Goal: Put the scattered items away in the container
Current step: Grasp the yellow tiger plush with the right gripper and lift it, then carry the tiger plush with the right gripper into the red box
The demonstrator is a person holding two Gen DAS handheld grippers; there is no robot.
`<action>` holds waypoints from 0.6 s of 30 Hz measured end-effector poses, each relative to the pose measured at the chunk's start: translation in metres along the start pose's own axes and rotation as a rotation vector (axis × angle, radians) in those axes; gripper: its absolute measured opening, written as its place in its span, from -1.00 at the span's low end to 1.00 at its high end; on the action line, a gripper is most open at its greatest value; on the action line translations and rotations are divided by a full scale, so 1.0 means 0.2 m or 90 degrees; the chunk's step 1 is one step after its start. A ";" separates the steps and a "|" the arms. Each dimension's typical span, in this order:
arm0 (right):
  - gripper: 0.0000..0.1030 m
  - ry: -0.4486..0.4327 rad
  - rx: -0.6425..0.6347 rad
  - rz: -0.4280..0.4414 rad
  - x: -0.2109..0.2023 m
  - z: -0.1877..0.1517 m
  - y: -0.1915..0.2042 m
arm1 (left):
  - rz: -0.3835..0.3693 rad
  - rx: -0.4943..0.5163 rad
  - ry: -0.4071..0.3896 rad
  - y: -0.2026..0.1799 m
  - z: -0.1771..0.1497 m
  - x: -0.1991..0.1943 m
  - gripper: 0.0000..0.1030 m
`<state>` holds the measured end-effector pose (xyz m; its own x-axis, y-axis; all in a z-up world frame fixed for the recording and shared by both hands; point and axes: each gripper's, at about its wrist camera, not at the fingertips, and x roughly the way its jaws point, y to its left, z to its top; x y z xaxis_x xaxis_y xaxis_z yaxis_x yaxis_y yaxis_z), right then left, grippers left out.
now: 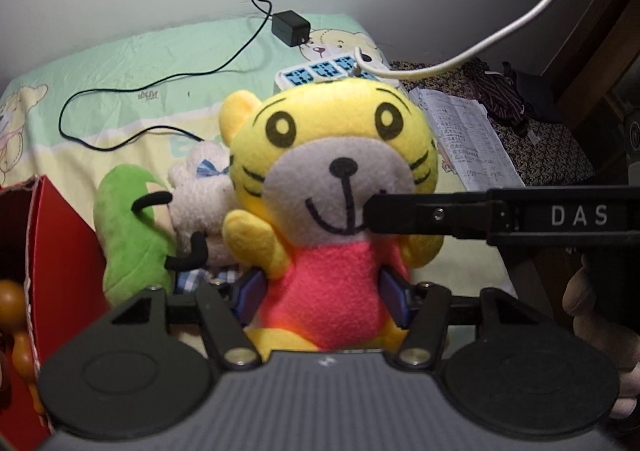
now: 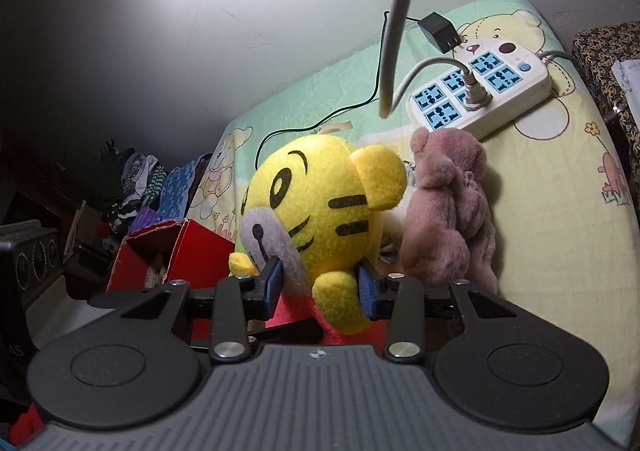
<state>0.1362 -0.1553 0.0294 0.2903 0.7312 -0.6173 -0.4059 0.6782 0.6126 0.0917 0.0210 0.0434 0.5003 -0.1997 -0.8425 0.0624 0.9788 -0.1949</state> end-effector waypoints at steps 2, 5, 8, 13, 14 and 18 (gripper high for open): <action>-0.20 0.006 0.013 0.001 -0.04 -0.04 -0.01 | -0.005 0.015 0.006 -0.03 -0.04 -0.01 0.14; -0.20 0.014 0.033 -0.011 -0.07 -0.11 -0.01 | -0.013 0.032 0.008 -0.07 -0.08 -0.02 0.11; -0.21 0.009 0.050 -0.018 -0.12 -0.16 -0.01 | -0.023 0.046 -0.003 -0.09 -0.10 -0.07 0.10; -0.21 -0.022 0.059 -0.024 -0.22 -0.20 0.04 | -0.029 0.075 -0.033 -0.15 -0.13 -0.15 0.10; -0.21 -0.027 0.056 -0.027 -0.24 -0.21 0.05 | -0.030 0.079 -0.040 -0.16 -0.13 -0.17 0.10; -0.21 -0.062 0.037 -0.031 -0.31 -0.22 0.12 | -0.031 0.088 -0.081 -0.17 -0.12 -0.28 0.10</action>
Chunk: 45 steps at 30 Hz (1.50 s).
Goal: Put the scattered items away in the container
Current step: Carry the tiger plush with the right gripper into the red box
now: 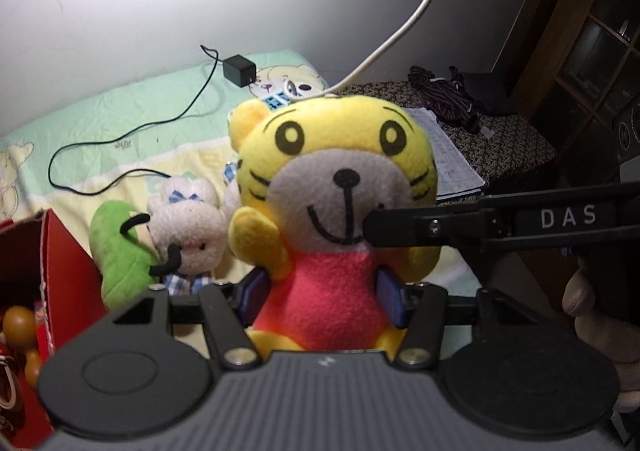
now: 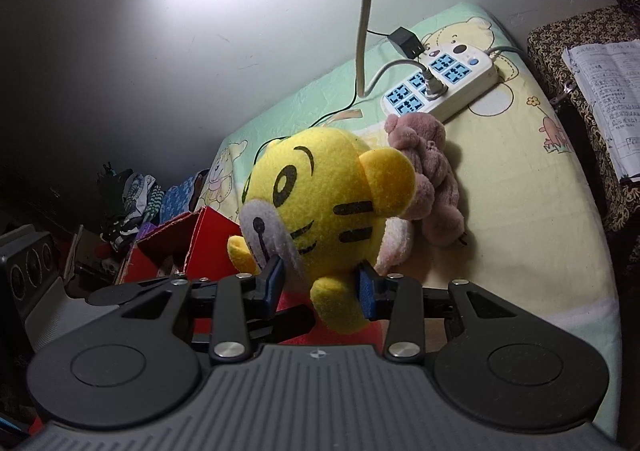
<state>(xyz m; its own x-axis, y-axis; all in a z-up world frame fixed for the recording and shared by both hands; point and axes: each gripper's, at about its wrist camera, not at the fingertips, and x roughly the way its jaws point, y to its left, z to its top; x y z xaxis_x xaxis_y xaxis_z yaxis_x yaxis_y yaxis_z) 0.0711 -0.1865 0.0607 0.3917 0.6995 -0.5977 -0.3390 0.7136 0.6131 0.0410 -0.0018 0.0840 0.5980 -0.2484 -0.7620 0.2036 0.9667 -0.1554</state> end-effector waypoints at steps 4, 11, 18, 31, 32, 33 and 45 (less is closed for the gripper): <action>-0.21 -0.022 -0.023 0.011 -0.04 0.02 0.08 | 0.011 -0.010 -0.046 0.04 0.03 -0.12 0.10; -0.23 -0.036 -0.089 0.042 0.01 0.09 0.28 | 0.057 -0.048 -0.116 0.17 0.04 -0.29 0.10; -0.24 -0.009 -0.146 0.084 0.17 0.14 0.46 | 0.105 -0.101 -0.135 0.38 0.01 -0.41 0.10; -0.24 0.036 -0.181 0.159 0.52 0.13 0.83 | 0.202 -0.133 -0.132 0.82 -0.09 -0.63 0.10; -0.24 0.040 -0.178 0.165 0.56 0.11 0.87 | 0.211 -0.133 -0.126 0.87 -0.12 -0.66 0.10; -0.24 0.045 -0.176 0.171 0.60 0.09 0.90 | 0.217 -0.135 -0.119 0.92 -0.14 -0.67 0.10; -0.24 0.144 -0.098 0.192 1.12 -0.24 1.18 | 0.237 -0.168 -0.003 1.42 -0.48 -0.67 0.10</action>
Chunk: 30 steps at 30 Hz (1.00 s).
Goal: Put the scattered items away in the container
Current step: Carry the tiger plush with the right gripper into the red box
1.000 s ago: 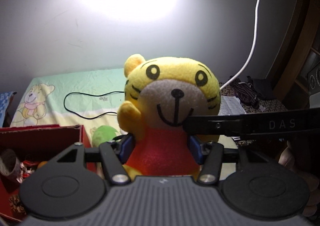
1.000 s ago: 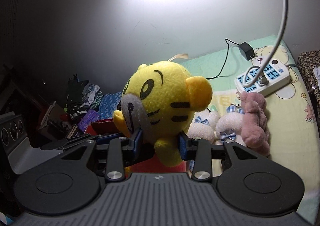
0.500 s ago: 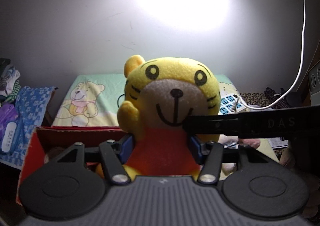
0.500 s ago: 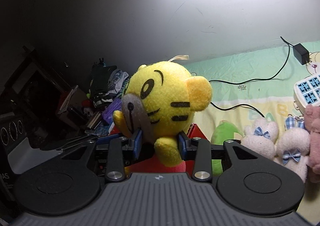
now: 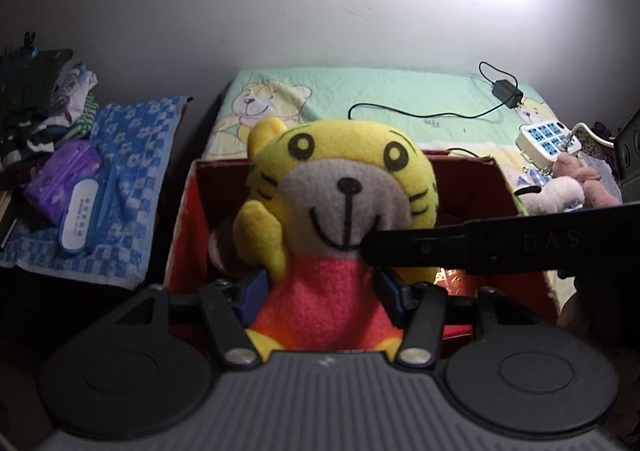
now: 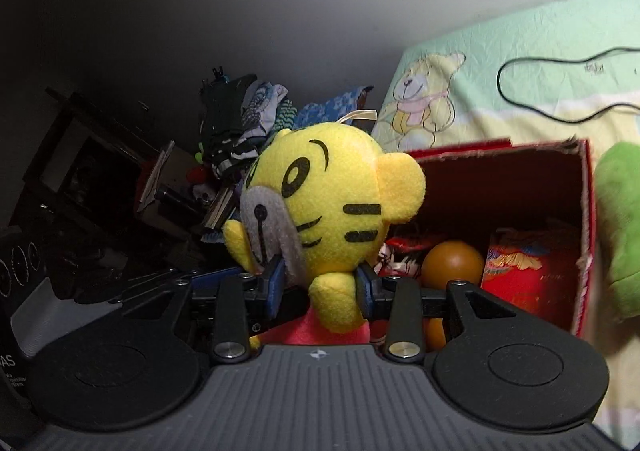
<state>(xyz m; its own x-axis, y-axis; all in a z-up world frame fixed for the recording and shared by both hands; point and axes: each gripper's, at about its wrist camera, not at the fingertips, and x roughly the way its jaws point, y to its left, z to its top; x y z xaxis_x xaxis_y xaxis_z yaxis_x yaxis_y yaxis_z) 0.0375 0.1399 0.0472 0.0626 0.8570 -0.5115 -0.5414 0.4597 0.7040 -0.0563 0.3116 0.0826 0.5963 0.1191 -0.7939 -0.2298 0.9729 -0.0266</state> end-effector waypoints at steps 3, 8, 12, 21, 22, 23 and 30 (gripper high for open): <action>-0.24 0.021 0.016 -0.017 0.09 -0.02 0.00 | -0.010 -0.007 0.017 0.06 -0.03 0.06 0.10; -0.24 0.048 0.033 -0.046 0.19 -0.04 -0.02 | -0.008 -0.006 0.041 0.10 -0.05 0.16 0.10; -0.24 0.060 0.028 -0.068 0.25 -0.05 -0.01 | -0.008 -0.015 0.045 0.15 -0.06 0.19 0.11; -0.24 0.066 0.012 -0.077 0.37 -0.03 0.03 | 0.019 -0.011 0.049 0.19 -0.07 0.23 0.12; -0.24 0.066 0.006 -0.079 0.38 -0.03 0.04 | 0.020 -0.012 0.053 0.19 -0.07 0.23 0.13; -0.24 0.068 0.005 -0.082 0.40 -0.04 0.03 | 0.019 -0.015 0.053 0.19 -0.07 0.24 0.16; 0.01 0.051 -0.001 -0.080 0.31 -0.02 0.03 | -0.009 -0.027 0.043 0.21 -0.05 0.18 0.32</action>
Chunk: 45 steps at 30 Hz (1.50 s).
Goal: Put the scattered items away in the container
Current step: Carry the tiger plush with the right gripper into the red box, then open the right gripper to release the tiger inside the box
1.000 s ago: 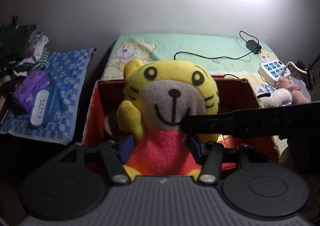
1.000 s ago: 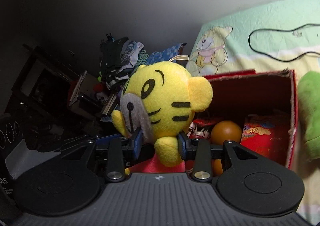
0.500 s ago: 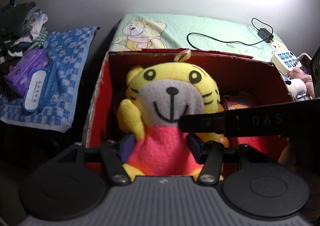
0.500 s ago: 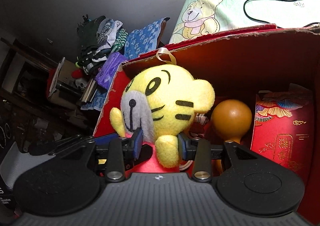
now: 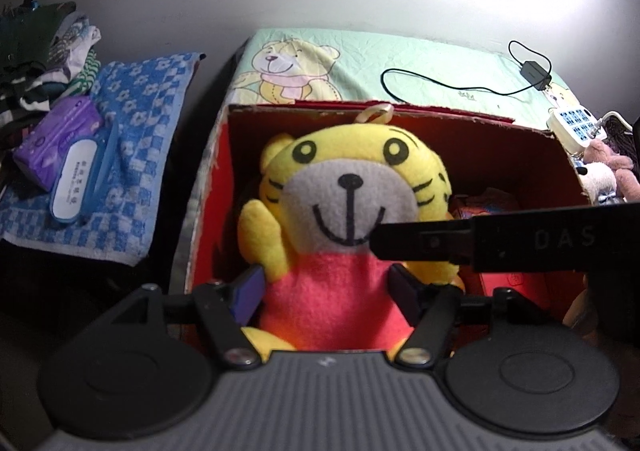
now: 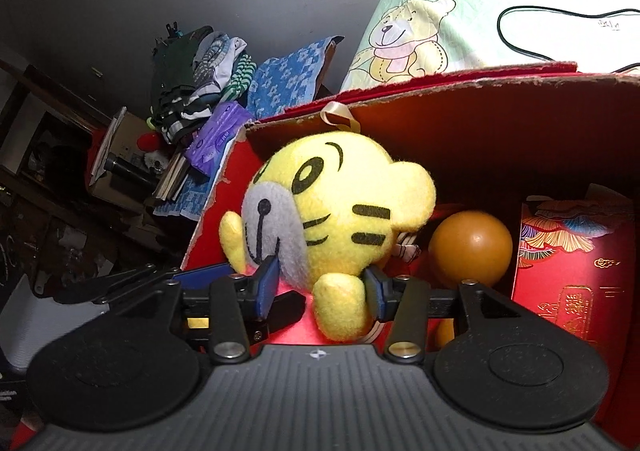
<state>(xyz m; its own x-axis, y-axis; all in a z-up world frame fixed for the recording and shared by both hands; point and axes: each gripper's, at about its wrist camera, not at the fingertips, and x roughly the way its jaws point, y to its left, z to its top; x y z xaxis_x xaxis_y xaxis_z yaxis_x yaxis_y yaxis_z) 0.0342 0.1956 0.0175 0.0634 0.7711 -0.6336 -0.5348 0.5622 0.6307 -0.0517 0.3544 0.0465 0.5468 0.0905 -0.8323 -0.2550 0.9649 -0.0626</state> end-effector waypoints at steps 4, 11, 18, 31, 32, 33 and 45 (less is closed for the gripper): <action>0.30 -0.040 0.008 -0.005 -0.11 0.01 -0.01 | -0.005 0.022 -0.013 -0.03 0.00 -0.06 0.18; 0.13 -0.056 0.090 -0.029 -0.13 0.05 -0.10 | -0.038 0.019 -0.013 -0.04 0.01 -0.09 0.10; -0.06 -0.031 0.109 0.014 0.00 0.06 -0.06 | -0.003 0.049 0.011 -0.09 0.00 0.01 -0.01; 0.20 -0.054 0.079 0.005 -0.10 0.03 -0.06 | 0.009 0.065 0.002 -0.11 -0.01 0.04 0.24; 0.21 -0.067 0.083 0.005 -0.14 0.02 -0.07 | 0.010 0.059 0.004 -0.10 0.00 0.05 0.29; 0.22 -0.078 0.087 0.004 -0.17 0.01 -0.07 | 0.005 0.052 0.004 -0.08 0.00 0.04 0.27; -0.03 -0.153 0.076 -0.111 -0.40 -0.14 -0.10 | -0.023 0.038 -0.009 -0.12 0.03 -0.08 0.19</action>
<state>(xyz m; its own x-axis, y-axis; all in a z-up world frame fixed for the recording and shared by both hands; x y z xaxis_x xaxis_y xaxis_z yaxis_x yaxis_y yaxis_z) 0.0169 0.1142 0.0439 0.3505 0.7000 -0.6222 -0.3961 0.7128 0.5788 -0.0501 0.3319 0.0645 0.5664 0.0593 -0.8220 -0.1869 0.9807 -0.0580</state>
